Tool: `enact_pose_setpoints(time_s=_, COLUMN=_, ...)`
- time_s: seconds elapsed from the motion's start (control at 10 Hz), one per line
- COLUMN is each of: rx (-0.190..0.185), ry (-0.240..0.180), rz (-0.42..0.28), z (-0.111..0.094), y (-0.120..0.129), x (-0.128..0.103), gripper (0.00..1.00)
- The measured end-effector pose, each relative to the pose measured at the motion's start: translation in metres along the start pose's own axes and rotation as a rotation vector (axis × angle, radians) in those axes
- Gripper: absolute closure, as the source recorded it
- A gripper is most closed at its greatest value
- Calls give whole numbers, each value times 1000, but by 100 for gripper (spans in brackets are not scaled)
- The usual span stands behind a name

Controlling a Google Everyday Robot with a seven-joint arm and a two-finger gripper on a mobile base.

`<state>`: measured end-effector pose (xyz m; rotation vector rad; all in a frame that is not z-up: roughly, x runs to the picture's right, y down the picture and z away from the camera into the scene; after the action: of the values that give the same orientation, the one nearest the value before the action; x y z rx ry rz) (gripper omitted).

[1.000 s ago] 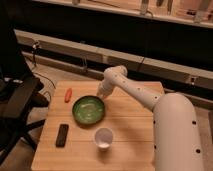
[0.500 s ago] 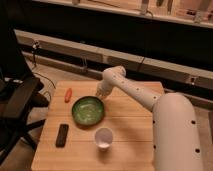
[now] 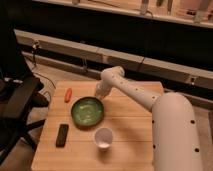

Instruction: Push the ceramic bowl across the table

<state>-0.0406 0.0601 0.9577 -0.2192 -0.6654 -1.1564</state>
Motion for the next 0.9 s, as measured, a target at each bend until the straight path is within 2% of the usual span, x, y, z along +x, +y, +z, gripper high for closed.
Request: enact_pose_setpoints(time_s=0.9, rx=6, ry=2, rz=-52, z=3, y=-12, x=-6, gripper=100)
